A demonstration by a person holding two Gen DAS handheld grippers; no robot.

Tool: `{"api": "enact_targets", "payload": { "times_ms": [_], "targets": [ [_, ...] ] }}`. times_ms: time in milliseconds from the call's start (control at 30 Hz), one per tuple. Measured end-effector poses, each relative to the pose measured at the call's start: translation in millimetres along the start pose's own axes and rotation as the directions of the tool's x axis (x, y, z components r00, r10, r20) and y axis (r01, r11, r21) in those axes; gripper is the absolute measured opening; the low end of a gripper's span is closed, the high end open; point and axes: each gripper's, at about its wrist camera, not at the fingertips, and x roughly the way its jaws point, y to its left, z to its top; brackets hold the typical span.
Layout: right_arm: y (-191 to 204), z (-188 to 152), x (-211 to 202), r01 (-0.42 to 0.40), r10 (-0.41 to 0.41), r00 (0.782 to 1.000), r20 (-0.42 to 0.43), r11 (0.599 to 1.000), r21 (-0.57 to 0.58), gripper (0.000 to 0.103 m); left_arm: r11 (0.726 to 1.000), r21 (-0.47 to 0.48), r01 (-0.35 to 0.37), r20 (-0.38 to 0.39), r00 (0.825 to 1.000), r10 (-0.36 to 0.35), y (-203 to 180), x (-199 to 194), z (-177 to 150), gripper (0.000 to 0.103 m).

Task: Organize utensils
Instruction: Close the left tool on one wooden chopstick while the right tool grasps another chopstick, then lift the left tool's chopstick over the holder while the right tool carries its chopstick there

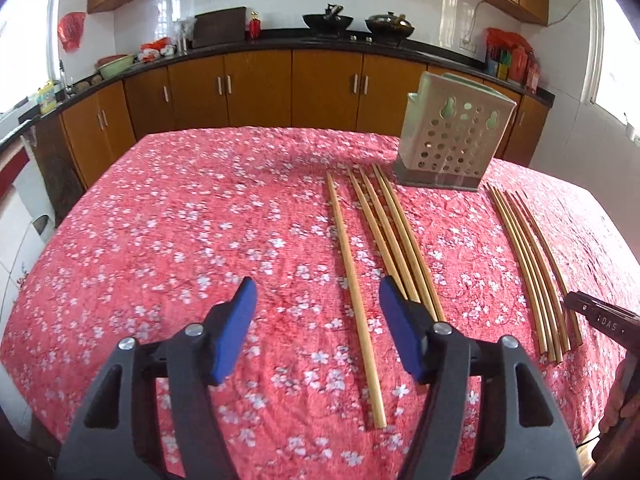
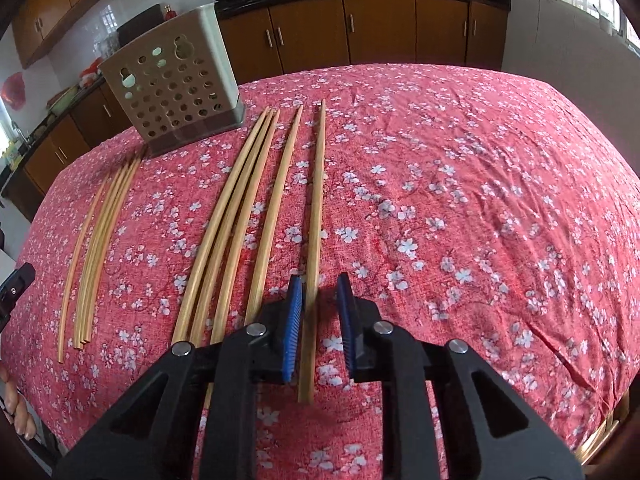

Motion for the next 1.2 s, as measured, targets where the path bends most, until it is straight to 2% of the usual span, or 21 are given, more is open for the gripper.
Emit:
{"api": "enact_targets", "payload": {
  "times_ms": [67,300,433,600,867,1200],
  "targets": [
    [-4,3,4,0.010,-0.010,1.000,0.004,1.000,-0.002,0.008,1.000,0.002,0.023,-0.028,0.999,-0.023,-1,9,2,0.054],
    [-10,5,4,0.004,-0.004,1.000,0.008,1.000,0.011,0.008,0.997,0.003,0.082,-0.131,0.988,-0.081,-6,36,0,0.037],
    [-8,6,7,0.007,-0.007,1.000,0.010,1.000,0.008,0.008,0.997,0.010,0.080,-0.184,0.980,-0.077,-11,45,-7,0.027],
    [-7,9,12,0.008,-0.008,1.000,0.015,1.000,-0.004,0.008,0.999,0.023,0.042,-0.180,0.983,-0.037,-8,49,-6,0.009],
    [-21,33,29,0.038,-0.038,0.999,0.005,0.999,0.027,0.008,1.000,0.029,-0.011,-0.156,0.988,0.016,17,72,20,0.008],
    [-23,28,27,0.037,-0.037,0.999,0.009,0.999,0.012,0.008,0.999,0.009,0.041,-0.151,0.988,-0.039,25,59,11,0.009]
  ]
}}
